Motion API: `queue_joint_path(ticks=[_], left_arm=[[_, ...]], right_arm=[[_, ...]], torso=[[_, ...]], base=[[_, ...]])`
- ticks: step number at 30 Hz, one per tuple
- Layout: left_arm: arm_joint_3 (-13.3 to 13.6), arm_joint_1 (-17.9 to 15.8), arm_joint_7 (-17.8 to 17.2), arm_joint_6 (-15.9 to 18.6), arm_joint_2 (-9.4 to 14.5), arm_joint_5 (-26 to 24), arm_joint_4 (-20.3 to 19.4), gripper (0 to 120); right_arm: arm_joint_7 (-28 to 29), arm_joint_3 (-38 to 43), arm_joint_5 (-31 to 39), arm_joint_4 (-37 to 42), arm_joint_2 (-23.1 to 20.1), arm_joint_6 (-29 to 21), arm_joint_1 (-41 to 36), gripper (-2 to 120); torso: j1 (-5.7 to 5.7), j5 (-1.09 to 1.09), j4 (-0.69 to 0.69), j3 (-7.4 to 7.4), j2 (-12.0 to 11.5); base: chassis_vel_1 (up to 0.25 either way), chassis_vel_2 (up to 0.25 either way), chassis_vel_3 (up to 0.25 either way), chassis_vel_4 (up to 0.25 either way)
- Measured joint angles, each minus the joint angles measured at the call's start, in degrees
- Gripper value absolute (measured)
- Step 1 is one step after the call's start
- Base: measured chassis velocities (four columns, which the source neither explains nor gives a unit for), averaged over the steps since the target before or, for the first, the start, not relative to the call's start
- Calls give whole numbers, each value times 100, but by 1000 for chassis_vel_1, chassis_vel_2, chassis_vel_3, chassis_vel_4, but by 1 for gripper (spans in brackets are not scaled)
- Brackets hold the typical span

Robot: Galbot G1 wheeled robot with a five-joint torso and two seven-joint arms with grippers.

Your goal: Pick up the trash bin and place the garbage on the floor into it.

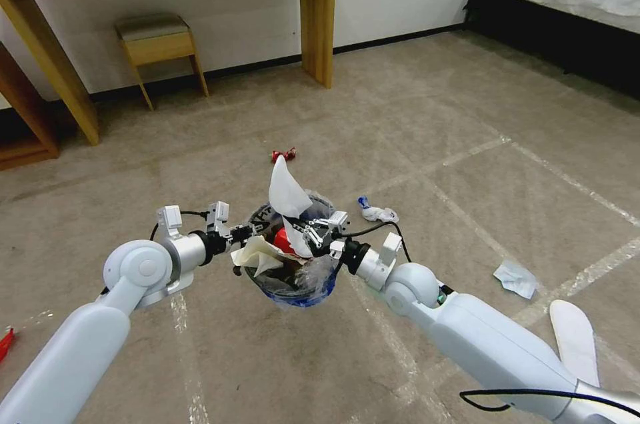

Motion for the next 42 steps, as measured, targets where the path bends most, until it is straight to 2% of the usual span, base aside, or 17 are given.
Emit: queue_joint_path(ticks=[9,16,23,35,42], left_arm=[[-8,6,-217,0,-30,-308,-108,2],[-23,40,-235,2,-67,-329,-106,2],[-12,108,-262,12,-133,-376,12,2],[-35,9,-323,34,-108,-483,257,1],[-51,14,-342,38,-79,-453,267,1]], right_arm=[[-12,-40,-49,-87,57,13,87,0],[15,-56,-59,-84,65,18,129,0],[46,-50,-6,51,52,14,261,0],[151,-323,151,153,88,-6,580,0],[176,-403,200,215,28,-39,748,0]], torso=[[0,0,0,0,0],[0,0,1,0,-2],[0,-1,0,0,-1],[0,-1,0,0,-2],[0,-1,0,0,-1]], base=[[0,0,0,0],[0,0,0,0],[0,0,0,0],[0,0,0,0],[0,0,0,0]])
